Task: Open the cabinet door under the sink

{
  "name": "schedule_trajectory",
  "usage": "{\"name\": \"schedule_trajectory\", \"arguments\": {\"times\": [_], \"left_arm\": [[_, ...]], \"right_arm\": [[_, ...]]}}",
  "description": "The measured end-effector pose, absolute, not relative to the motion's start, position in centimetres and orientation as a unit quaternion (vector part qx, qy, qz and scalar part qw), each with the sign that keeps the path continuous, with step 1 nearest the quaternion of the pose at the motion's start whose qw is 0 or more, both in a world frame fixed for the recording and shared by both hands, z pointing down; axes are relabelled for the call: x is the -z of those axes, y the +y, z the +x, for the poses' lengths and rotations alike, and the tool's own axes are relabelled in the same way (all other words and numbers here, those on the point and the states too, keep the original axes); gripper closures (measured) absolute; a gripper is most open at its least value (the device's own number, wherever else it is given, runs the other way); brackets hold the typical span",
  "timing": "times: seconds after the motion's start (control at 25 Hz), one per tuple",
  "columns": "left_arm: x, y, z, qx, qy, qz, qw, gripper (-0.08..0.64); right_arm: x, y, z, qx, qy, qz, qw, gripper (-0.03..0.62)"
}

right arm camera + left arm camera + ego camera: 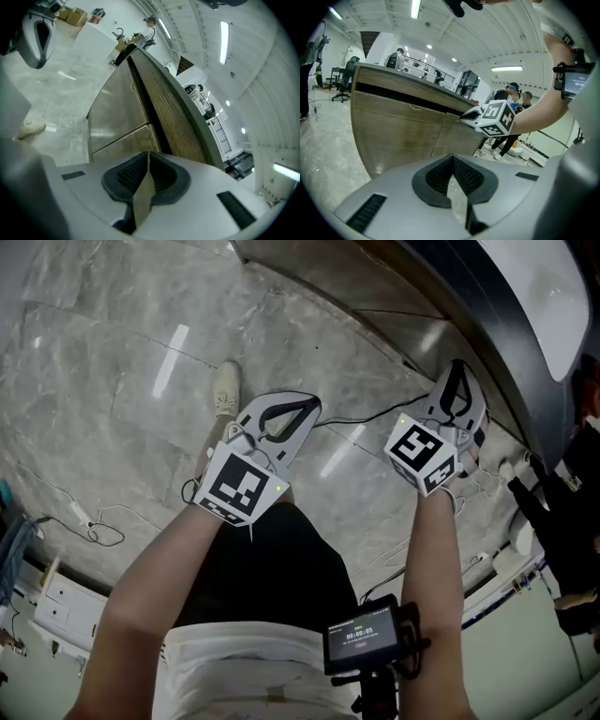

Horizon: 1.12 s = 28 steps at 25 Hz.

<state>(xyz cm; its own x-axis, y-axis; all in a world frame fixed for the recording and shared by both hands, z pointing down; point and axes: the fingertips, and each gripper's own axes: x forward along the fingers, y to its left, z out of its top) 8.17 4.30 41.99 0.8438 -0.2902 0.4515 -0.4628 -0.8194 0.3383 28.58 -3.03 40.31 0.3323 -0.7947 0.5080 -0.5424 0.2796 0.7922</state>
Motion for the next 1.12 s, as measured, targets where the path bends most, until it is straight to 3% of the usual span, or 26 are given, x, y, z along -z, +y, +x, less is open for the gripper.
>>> {"name": "schedule_trajectory", "arguments": {"times": [0.12, 0.2, 0.44, 1.12], "left_arm": [[-42.3, 5.0, 7.5, -0.187, -0.213, 0.930, 0.232, 0.551], [-42.6, 5.1, 7.0, -0.185, -0.220, 0.928, 0.236, 0.550], [-43.7, 4.8, 7.1, -0.181, -0.223, 0.928, 0.236, 0.549], [-44.9, 6.9, 7.9, -0.191, -0.194, 0.925, 0.265, 0.549]], "right_arm": [[-40.8, -3.1, 29.1, 0.119, -0.560, 0.581, 0.578, 0.567], [-41.5, -2.8, 28.9, 0.123, -0.559, 0.576, 0.584, 0.461], [-42.9, -2.0, 31.5, 0.166, -0.517, 0.565, 0.621, 0.384], [-43.8, -3.7, 33.5, 0.213, -0.463, 0.548, 0.663, 0.292]]}}
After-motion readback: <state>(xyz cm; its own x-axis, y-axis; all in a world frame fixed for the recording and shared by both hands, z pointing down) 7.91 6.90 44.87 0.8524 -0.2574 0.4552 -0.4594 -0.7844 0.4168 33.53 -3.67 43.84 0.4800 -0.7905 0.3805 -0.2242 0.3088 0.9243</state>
